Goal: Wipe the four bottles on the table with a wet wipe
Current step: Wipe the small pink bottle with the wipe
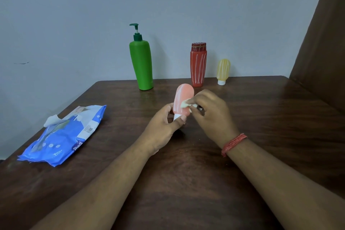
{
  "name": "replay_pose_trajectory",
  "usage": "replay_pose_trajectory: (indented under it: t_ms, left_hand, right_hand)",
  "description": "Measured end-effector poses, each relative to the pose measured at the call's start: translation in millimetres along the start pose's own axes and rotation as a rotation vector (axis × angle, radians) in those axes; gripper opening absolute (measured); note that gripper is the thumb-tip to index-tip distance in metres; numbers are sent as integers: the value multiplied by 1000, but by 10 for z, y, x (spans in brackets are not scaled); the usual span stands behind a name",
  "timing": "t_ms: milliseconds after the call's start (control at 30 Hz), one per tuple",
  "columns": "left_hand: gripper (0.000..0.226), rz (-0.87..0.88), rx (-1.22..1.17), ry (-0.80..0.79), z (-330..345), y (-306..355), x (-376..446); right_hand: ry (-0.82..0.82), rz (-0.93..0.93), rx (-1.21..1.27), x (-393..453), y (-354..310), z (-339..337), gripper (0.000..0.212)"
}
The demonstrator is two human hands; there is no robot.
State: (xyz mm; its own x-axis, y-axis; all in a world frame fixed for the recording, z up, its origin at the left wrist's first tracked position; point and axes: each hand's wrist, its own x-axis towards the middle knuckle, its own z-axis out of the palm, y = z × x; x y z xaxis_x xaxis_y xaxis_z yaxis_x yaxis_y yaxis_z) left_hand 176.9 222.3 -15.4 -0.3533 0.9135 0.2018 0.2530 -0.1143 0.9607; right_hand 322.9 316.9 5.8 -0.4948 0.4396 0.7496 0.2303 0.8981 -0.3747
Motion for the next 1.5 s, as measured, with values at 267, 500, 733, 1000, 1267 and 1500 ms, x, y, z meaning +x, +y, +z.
replay_pose_trajectory:
  t_ms: [267,500,733,1000,1267,1500]
  left_hand:
    - [43,-34,-32,-9,-19,10,-9]
    - [35,-36,-38,-10,-28,-1,-16]
    - [34,11,107,-70,-7,-16,0]
    - [47,43,255,-82,4,-33,15]
    - [39,39,222,16,8,9,20]
    - [37,4,257,122,-2,-6,33]
  right_hand:
    - [-37,-24,12,7,29,28,13]
    - [-154,-42,76,-38,20,8,12]
    - [-28,-3,44,-18,68,-14,13]
    - [97,-3,-65,45,127,-31,17]
    - [-159,-150,-95,37,76,-25,19]
    - [-281,-162,-85,-6,31,-13,19]
